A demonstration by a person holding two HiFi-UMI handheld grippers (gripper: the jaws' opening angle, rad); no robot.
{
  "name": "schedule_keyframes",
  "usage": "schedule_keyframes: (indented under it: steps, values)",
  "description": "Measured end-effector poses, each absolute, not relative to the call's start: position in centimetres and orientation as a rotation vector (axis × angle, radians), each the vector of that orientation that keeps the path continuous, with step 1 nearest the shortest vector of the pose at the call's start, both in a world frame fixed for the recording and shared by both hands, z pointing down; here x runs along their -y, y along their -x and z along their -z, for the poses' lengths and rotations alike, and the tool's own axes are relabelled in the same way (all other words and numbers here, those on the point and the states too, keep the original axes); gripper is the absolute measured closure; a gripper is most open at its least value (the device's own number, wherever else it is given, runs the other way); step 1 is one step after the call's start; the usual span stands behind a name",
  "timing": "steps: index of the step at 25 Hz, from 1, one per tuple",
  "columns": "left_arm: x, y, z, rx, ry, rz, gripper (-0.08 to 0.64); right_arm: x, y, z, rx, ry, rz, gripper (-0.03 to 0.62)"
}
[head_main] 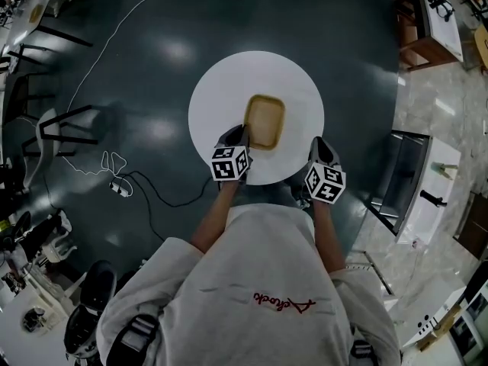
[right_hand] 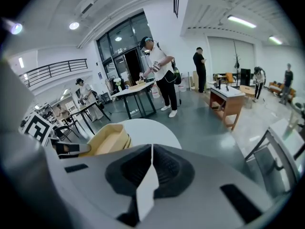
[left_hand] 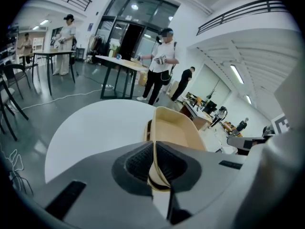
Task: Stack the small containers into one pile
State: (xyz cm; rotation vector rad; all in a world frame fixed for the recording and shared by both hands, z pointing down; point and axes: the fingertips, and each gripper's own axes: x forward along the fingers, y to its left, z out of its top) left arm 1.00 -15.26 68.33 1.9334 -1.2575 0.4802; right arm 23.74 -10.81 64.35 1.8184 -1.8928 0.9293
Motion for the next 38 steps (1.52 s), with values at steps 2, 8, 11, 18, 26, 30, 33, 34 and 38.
schedule_keyframes:
  steps: [2, 8, 11, 18, 26, 30, 33, 34, 38]
  values:
    - [15.1, -1.0, -68.7, 1.268, -1.913, -0.474, 0.538, 10.8, -23.8, -64.4, 1.896, -1.812, -0.932, 0.566]
    - [15.0, -1.2, -69.5, 1.274, -1.922, -0.497, 0.537, 10.8, -24.2, -64.9, 1.892, -1.799, -0.942, 0.566]
    - [15.0, -1.8, -69.2, 1.234, -1.970, -0.494, 0.397, 10.8, -24.1, -65.1, 1.894, -1.790, -0.945, 0.566]
    - [14.8, -1.7, -68.2, 1.229, -2.038, -0.526, 0.357, 11.1, -23.0, -64.9, 1.925, -1.769, -0.940, 0.566]
    - [15.2, -1.2, -64.9, 1.276, -2.190, -0.527, 0.456, 11.6, -22.0, -64.2, 1.965, -1.751, -0.924, 0.566]
    - [15.5, -1.3, -63.1, 1.272, -2.247, -0.520, 0.534, 12.0, -21.3, -63.5, 1.997, -1.738, -0.909, 0.566]
    - [15.8, -1.7, -61.4, 1.260, -2.294, -0.505, 0.546, 12.4, -21.2, -62.7, 2.023, -1.732, -0.881, 0.566]
    - [16.0, -1.8, -60.7, 1.261, -2.308, -0.494, 0.548, 12.6, -21.2, -62.4, 2.033, -1.731, -0.867, 0.566]
    - [17.1, -1.7, -57.5, 1.281, -2.367, -0.446, 0.549, 13.3, -21.2, -60.4, 2.078, -1.721, -0.769, 0.568]
